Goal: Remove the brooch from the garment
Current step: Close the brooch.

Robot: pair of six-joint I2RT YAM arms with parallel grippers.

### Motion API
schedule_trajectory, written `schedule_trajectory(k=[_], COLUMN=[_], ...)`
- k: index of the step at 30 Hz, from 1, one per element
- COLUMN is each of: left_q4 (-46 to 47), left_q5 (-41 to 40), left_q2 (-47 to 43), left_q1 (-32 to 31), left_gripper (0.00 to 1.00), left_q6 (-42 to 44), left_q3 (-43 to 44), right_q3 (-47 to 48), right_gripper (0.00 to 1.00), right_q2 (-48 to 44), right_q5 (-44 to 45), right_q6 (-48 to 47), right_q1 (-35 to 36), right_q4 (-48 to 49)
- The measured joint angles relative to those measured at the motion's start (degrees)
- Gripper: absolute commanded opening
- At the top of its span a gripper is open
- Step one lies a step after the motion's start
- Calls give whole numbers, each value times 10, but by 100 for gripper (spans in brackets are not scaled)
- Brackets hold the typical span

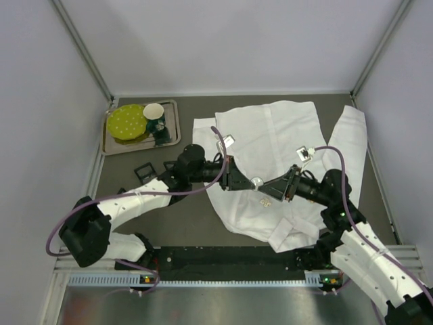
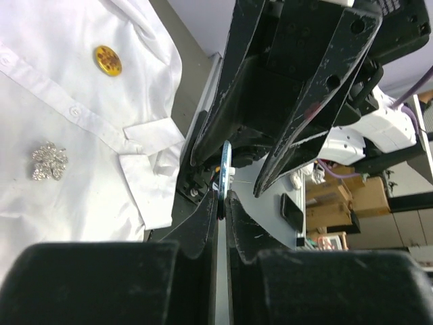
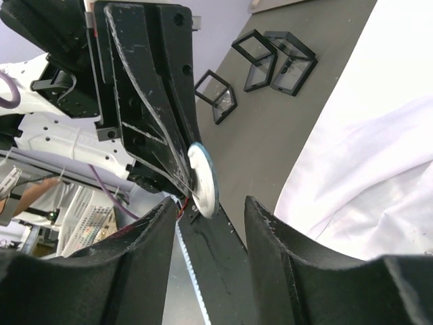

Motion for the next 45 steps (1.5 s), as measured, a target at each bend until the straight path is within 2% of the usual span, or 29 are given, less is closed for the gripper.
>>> schedule_trajectory(k=[9,16,30,39,45], left_q4=[-14,-7,4,1,-11], left_q5=[-24,-22,-13,-13,-15], left_q2=[-18,-18,-9,-8,-8], left_q1=[0,0,0,1,3], left_gripper=[0,0,0,0,0], left_q6=[1,-7,-18,-14,0], left_q3=[1,1,1,1,1], right_q3=[-1,-1,-1,-1,-1], right_gripper=[45,32,22,10,8], right_q2=[4,20,40,44,51], right_q5=[-9,-13,-14,-10,4], right_q6=[1,7,16,17,19], right_q1=[0,0,0,3,13], right_q4=[19,43,74,74,74])
